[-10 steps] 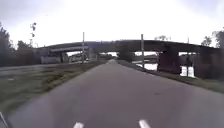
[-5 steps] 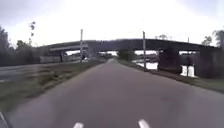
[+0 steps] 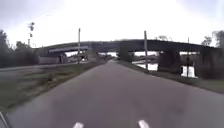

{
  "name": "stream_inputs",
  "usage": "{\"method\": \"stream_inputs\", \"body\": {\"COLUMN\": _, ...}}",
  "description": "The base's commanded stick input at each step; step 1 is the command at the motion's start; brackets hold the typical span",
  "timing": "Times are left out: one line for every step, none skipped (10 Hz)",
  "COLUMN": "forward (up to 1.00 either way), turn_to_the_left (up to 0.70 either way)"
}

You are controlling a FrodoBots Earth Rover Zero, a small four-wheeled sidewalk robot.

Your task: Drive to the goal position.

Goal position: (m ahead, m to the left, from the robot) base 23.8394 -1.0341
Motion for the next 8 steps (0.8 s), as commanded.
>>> {"method": "stream_inputs", "body": {"forward": 0.7, "turn_to_the_left": 0.0}}
{"method": "stream_inputs", "body": {"forward": 0.7, "turn_to_the_left": 0.0}}
{"method": "stream_inputs", "body": {"forward": 0.7, "turn_to_the_left": 0.0}}
{"method": "stream_inputs", "body": {"forward": 0.7, "turn_to_the_left": 0.0}}
{"method": "stream_inputs", "body": {"forward": 0.7, "turn_to_the_left": 0.0}}
{"method": "stream_inputs", "body": {"forward": 0.7, "turn_to_the_left": 0.0}}
{"method": "stream_inputs", "body": {"forward": 0.7, "turn_to_the_left": 0.0}}
{"method": "stream_inputs", "body": {"forward": 0.7, "turn_to_the_left": 0.0}}
